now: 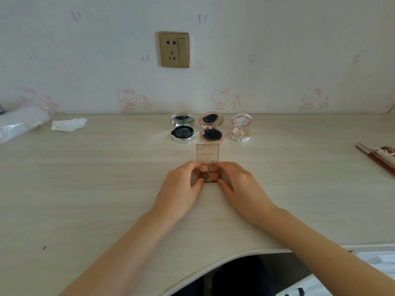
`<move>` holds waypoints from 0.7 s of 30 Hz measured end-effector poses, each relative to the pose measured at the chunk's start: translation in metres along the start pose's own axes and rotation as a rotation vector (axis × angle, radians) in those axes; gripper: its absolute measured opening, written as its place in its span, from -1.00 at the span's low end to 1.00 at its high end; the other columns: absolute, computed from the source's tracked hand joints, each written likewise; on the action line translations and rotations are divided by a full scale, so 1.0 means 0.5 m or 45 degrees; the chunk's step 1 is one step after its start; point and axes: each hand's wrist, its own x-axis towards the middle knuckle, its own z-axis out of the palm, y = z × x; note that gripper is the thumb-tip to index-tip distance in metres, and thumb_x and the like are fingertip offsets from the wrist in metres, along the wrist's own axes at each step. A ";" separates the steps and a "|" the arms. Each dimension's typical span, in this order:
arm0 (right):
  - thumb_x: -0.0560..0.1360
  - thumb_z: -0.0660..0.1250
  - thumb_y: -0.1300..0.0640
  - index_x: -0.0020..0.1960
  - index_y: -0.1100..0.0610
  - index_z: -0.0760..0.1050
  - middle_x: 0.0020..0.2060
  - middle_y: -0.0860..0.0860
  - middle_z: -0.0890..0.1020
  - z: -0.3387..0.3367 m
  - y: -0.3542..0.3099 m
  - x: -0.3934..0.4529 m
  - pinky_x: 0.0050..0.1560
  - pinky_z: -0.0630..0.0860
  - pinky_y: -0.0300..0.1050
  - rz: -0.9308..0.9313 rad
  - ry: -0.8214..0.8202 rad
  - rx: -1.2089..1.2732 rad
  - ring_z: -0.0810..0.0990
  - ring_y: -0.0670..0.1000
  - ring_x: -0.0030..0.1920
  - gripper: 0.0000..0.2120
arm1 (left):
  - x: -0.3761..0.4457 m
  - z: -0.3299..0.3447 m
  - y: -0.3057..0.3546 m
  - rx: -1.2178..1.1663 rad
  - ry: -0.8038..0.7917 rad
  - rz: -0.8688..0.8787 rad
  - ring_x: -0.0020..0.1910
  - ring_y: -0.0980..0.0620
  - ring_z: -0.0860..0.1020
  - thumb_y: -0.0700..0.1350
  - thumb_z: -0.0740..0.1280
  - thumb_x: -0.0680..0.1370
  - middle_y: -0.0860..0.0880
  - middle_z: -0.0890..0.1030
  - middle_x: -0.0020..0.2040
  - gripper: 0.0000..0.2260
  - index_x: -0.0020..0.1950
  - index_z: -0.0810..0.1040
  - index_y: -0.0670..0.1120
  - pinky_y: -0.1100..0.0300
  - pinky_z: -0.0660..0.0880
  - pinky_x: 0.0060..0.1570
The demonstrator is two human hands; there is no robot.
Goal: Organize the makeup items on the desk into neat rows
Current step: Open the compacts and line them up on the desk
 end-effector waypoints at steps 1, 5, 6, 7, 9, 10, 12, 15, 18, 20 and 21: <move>0.51 0.26 0.28 0.35 0.14 0.41 0.22 0.05 0.53 0.008 -0.004 0.014 0.21 0.37 -0.19 -0.010 -0.001 0.010 0.48 0.07 0.23 -0.60 | 0.008 -0.006 -0.006 0.014 0.011 -0.011 0.12 0.05 0.56 -0.16 0.38 0.50 0.06 0.64 0.11 -0.72 0.21 0.55 -0.01 0.33 0.40 0.06; 0.51 0.25 0.28 0.34 0.17 0.41 0.21 0.09 0.53 0.035 -0.020 0.066 0.21 0.39 -0.11 -0.019 -0.019 -0.006 0.48 0.11 0.22 -0.61 | 0.038 -0.030 -0.039 0.030 0.010 -0.068 0.18 0.04 0.54 -0.16 0.38 0.51 0.04 0.63 0.16 -0.69 0.25 0.53 -0.02 0.26 0.41 0.14; 0.52 0.24 0.27 0.33 0.16 0.41 0.21 0.09 0.53 0.041 -0.023 0.078 0.20 0.40 -0.10 -0.015 -0.025 -0.012 0.47 0.12 0.22 -0.62 | 0.043 -0.035 -0.048 0.036 0.007 -0.073 0.19 0.04 0.54 -0.16 0.38 0.51 0.04 0.62 0.16 -0.70 0.25 0.53 -0.02 0.25 0.41 0.15; 0.52 0.23 0.26 0.33 0.16 0.41 0.21 0.09 0.53 0.046 -0.026 0.089 0.20 0.40 -0.08 -0.011 -0.032 -0.019 0.47 0.12 0.21 -0.62 | 0.049 -0.038 -0.056 0.041 0.006 -0.076 0.19 0.04 0.54 -0.16 0.37 0.51 0.03 0.62 0.16 -0.70 0.25 0.53 -0.03 0.24 0.41 0.16; 0.54 0.22 0.24 0.34 0.16 0.40 0.22 0.10 0.52 0.056 -0.033 0.109 0.19 0.40 -0.07 -0.003 -0.049 -0.039 0.46 0.13 0.21 -0.63 | 0.059 -0.045 -0.071 0.042 0.009 -0.084 0.20 0.01 0.54 -0.17 0.37 0.52 0.02 0.63 0.16 -0.70 0.25 0.53 -0.04 0.18 0.42 0.19; 0.55 0.21 0.23 0.35 0.16 0.39 0.22 0.10 0.52 0.060 -0.036 0.118 0.19 0.39 -0.07 0.004 -0.060 -0.051 0.45 0.13 0.22 -0.63 | 0.064 -0.047 -0.077 0.038 0.012 -0.091 0.19 0.00 0.54 -0.17 0.36 0.53 0.01 0.63 0.16 -0.71 0.25 0.54 -0.05 0.15 0.43 0.19; 0.56 0.20 0.21 0.36 0.17 0.38 0.23 0.10 0.51 0.067 -0.040 0.133 0.21 0.39 -0.08 0.015 -0.074 -0.070 0.44 0.12 0.22 -0.64 | 0.073 -0.050 -0.087 0.034 0.018 -0.105 0.18 -0.02 0.55 -0.17 0.35 0.53 0.00 0.63 0.15 -0.72 0.25 0.54 -0.05 0.13 0.43 0.19; 0.57 0.19 0.21 0.35 0.17 0.38 0.22 0.11 0.52 0.076 -0.041 0.148 0.21 0.39 -0.05 0.033 -0.071 -0.078 0.44 0.12 0.23 -0.65 | 0.083 -0.049 -0.093 0.046 0.030 -0.117 0.16 -0.04 0.55 -0.17 0.33 0.55 -0.02 0.63 0.14 -0.73 0.25 0.54 -0.06 0.13 0.43 0.17; 0.57 0.19 0.20 0.34 0.17 0.39 0.22 0.10 0.52 0.080 -0.040 0.156 0.22 0.39 -0.05 0.038 -0.067 -0.077 0.44 0.12 0.23 -0.65 | 0.090 -0.046 -0.095 0.057 0.038 -0.114 0.16 -0.06 0.54 -0.17 0.33 0.55 -0.03 0.63 0.15 -0.73 0.25 0.54 -0.06 0.13 0.43 0.16; 0.57 0.19 0.20 0.34 0.17 0.39 0.22 0.10 0.52 0.082 -0.039 0.159 0.22 0.38 -0.06 0.040 -0.062 -0.073 0.44 0.12 0.23 -0.65 | 0.096 -0.047 -0.098 0.055 0.047 -0.125 0.16 -0.05 0.54 -0.17 0.34 0.55 -0.02 0.63 0.15 -0.73 0.24 0.54 -0.06 0.15 0.43 0.15; 0.57 0.19 0.19 0.34 0.17 0.39 0.22 0.10 0.51 0.082 -0.038 0.160 0.23 0.38 -0.07 0.041 -0.057 -0.073 0.44 0.12 0.23 -0.65 | 0.098 -0.047 -0.099 0.053 0.049 -0.133 0.17 -0.05 0.54 -0.17 0.34 0.54 -0.02 0.63 0.14 -0.74 0.24 0.54 -0.06 0.16 0.42 0.15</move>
